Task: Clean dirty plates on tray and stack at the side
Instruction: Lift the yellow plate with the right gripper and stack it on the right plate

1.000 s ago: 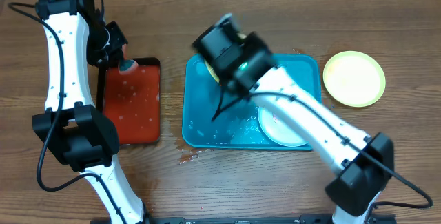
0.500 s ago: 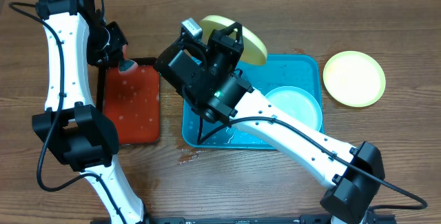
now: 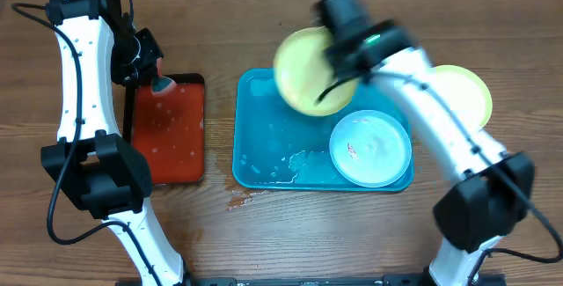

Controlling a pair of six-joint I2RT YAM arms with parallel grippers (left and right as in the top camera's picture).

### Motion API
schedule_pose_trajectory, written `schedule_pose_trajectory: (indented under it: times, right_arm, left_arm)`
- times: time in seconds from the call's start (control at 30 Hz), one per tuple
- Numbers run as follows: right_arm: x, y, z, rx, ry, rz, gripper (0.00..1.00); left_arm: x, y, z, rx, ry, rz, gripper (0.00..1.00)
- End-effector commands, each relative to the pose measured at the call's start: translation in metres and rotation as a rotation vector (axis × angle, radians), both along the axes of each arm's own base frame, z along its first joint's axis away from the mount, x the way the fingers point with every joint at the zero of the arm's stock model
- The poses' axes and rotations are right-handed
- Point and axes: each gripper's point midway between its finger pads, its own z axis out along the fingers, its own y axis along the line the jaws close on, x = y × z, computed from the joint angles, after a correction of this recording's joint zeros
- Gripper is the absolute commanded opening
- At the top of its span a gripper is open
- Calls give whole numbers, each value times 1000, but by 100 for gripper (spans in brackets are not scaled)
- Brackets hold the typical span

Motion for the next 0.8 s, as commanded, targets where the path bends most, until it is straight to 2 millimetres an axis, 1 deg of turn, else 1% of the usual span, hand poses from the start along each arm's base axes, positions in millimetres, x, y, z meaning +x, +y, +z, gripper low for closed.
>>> schedule_pose_trajectory:
  times: [0.0, 0.03, 0.07, 0.13, 0.2, 0.3, 0.4, 0.47, 0.57, 0.67, 0.77]
  right_arm:
    - [1, -59, -8, 372, 140, -299, 4]
    - [0, -83, -11, 407, 167, -356, 4]
    - [-1, -98, -13, 427, 181, -392, 4]
    - [-7, -141, -21, 469, 219, -496, 4]
    - [-14, -178, -30, 495, 249, -593, 4]
    - [-27, -225, -48, 511, 271, -715, 4]
    - [-37, -263, -65, 526, 270, -816, 4]
    - [-44, -284, -77, 536, 266, -870, 4]
    - [-51, -305, -90, 544, 264, -925, 4]
    - [-56, -319, -102, 560, 267, -987, 4]
    - [-59, -325, -108, 565, 274, -1008, 4]
  left_arm:
    - [0, 0, 1, -3, -5, -20, 5]
    - [0, 1, 1, -3, -5, -19, 4]
    - [0, 0, 1, -3, -5, -20, 4]
    - [0, 1, 1, -3, -5, -19, 4]
    - [0, 0, 1, -3, -5, -19, 4]
    - [1, 1, 1, -2, -10, -19, 4]
    - [2, 1, 1, -1, -14, -19, 4]
    - [2, 1, 1, -1, -15, -19, 4]
    - [2, 1, 1, -1, -15, -20, 4]
    - [2, 1, 1, -1, -15, -20, 4]
    - [2, 1, 1, -1, -16, -20, 4]
